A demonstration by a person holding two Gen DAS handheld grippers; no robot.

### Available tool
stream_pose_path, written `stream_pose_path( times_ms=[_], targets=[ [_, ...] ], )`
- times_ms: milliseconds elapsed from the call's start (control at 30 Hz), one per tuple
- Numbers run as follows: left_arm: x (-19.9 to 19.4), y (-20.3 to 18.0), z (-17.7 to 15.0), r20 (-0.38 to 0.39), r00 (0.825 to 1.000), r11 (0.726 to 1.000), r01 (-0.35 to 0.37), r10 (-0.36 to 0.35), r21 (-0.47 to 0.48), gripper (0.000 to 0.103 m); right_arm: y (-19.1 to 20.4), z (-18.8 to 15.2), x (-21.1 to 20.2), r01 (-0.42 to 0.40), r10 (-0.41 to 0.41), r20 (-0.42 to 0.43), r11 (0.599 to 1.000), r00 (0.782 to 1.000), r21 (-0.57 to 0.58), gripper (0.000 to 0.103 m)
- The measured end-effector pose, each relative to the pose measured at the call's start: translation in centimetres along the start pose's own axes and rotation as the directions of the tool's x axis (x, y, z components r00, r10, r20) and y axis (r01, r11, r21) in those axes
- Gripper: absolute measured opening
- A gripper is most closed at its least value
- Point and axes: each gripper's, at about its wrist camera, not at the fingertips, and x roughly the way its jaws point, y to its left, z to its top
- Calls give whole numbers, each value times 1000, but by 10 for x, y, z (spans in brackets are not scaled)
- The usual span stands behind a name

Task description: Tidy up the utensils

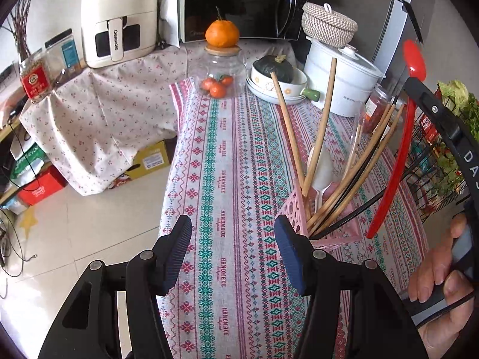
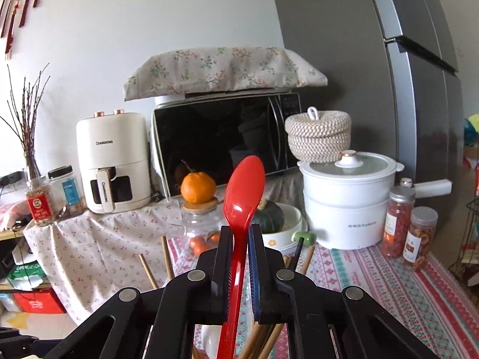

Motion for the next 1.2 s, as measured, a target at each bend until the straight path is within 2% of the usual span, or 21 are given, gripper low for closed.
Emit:
stream_pose_path(
  times_ms=[167,300,467,567,700,767,833,967,1067,1167,1200],
  targets=[
    [5,12,-1,-26,1000,1000,-7,7,-5,60,13,-20,13,87,-87,45,996,995,0,9],
    [8,20,0,-41,999,1000,-7,6,-27,60,17,-32,19,130,-130,50,991,990,12,9],
    [9,25,0,-42,999,999,-12,11,-35,60,21,-47,16,124,-124,20,992,992,17,11],
    [8,25,0,-42,999,999,-11,9,-37,60,22,-45,7,97,-98,11,995,995,14,16],
    [6,20,-2,-39,999,1000,7,-8,-27,61,12,-26,-10,53,-53,-9,998,999,31,36],
    [2,14,-3,-27,999,1000,19,-19,-24,64,5,-14,-16,40,-39,-48,999,998,30,40],
    [-3,9,-6,-8,1000,1000,17,-18,-26,73,-5,-3,-25,28,-26,-87,999,996,28,48],
    [-17,-6,-12,23,999,999,27,-27,-25,82,-31,12,-48,50,-46,-154,999,987,21,67],
    [-29,-19,-17,43,999,999,21,-20,-30,89,-51,17,-63,70,-63,-234,997,970,19,79],
    [-42,-34,-23,56,998,999,28,-26,-25,91,-70,16,-76,87,-74,-332,996,940,24,85],
    [-46,-39,-25,61,998,999,30,-28,-21,92,-77,15,-80,97,-77,-362,995,929,37,92]
  ],
)
